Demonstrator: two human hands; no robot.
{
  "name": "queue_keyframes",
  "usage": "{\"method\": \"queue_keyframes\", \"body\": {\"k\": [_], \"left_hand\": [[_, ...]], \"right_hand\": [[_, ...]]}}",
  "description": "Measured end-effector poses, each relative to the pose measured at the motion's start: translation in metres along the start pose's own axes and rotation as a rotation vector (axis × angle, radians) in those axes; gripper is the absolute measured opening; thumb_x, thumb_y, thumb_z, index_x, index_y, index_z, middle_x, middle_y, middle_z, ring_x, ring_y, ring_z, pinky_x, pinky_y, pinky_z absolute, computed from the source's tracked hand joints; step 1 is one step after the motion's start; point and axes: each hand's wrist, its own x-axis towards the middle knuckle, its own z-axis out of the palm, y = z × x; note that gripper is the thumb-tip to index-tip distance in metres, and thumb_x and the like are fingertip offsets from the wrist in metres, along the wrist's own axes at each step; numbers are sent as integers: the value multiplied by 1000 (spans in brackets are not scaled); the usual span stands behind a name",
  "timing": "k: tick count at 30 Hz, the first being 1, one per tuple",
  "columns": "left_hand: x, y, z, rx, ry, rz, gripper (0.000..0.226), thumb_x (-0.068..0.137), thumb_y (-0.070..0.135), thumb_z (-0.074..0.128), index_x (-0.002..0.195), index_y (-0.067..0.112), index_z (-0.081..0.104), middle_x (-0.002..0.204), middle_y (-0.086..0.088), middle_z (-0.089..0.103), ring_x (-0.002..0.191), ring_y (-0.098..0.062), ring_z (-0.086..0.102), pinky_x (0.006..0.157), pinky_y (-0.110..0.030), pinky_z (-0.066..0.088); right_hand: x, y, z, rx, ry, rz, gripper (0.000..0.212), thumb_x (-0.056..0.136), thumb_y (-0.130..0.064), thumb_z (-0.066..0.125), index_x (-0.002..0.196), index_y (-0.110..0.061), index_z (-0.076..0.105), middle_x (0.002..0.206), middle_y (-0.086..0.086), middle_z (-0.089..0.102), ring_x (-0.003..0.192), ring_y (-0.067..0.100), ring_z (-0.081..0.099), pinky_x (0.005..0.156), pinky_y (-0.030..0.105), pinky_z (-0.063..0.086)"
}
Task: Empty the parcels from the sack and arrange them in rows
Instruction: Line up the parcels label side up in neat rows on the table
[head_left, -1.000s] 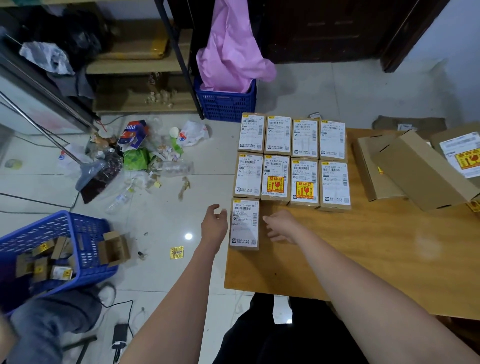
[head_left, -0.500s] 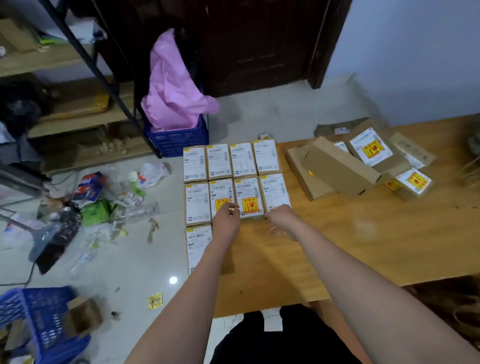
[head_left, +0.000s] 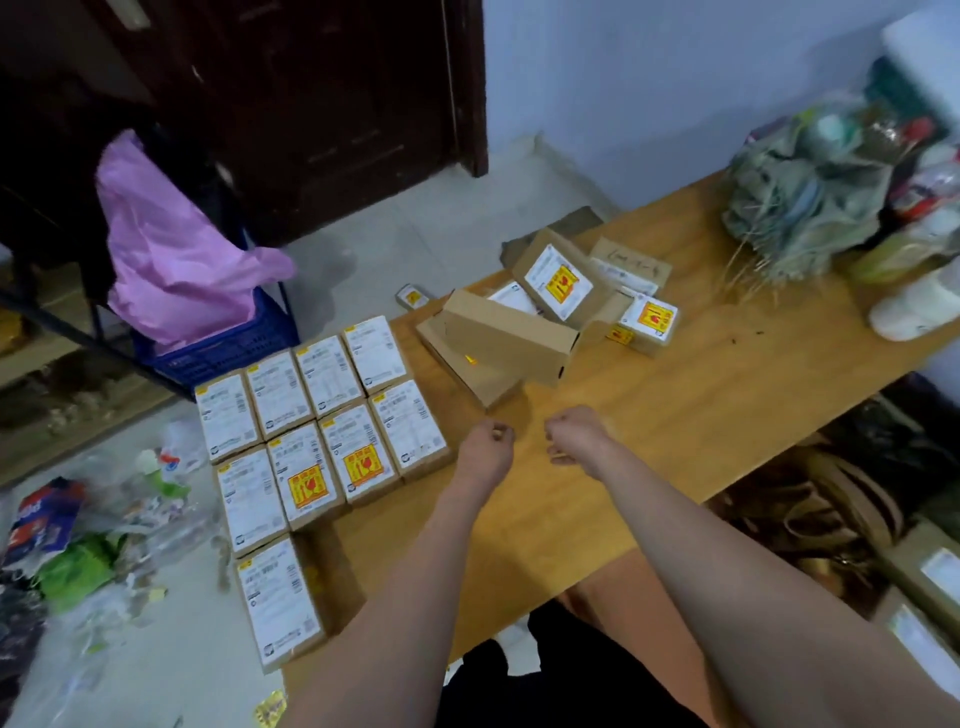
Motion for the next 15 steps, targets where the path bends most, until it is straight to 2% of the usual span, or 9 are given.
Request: {"method": "queue_keyframes", "body": {"k": [2,4,6,9,12,15], "left_hand": [[8,14,18,16,-38,-23,32,101,28,44,121,11,61,114,-19,65,106,-37,61,86,-42,51],[15,27,37,20,-68,-43,34,100,29,43,122,11,61,117,-18,64,107,-37,61,90,-43,53],[24,36,56,12,-81,-65,36,100,31,42,122,12,62,120,-17,63,110,-35,60,93,-45,52],[34,49,76,0,-89,-78,34,100,33,42,119,14,63,118,-15,64,110,-34,59,94,-47,52],[36,68,85,-11,-117,-86,34,101,34,40,119,16,62,116,-10,62,109,-31,59,94,-46,52],[44,84,93,-18,-123,-88,35,100,34,40,121,16,62,121,-10,62,111,-32,58,95,-47,52]], "right_hand": [[13,7,-21,47,20,10,22,94,0,51,112,8,62,81,11,58,73,25,58,82,41,56],[25,14,-41,71,36,25,33,93,-8,53,123,4,60,96,12,59,82,25,59,77,37,56],[34,19,-59,86,46,25,35,92,-10,53,125,1,59,102,12,58,86,26,59,74,36,56],[48,24,-81,100,63,23,30,92,-10,53,120,-1,60,103,12,58,86,27,59,75,37,57],[61,23,-97,106,101,19,19,91,-10,54,106,-4,65,98,11,59,84,30,60,78,42,60],[72,16,-109,78,138,-7,14,91,-13,54,99,-6,64,92,12,57,81,29,58,74,42,59]]}}
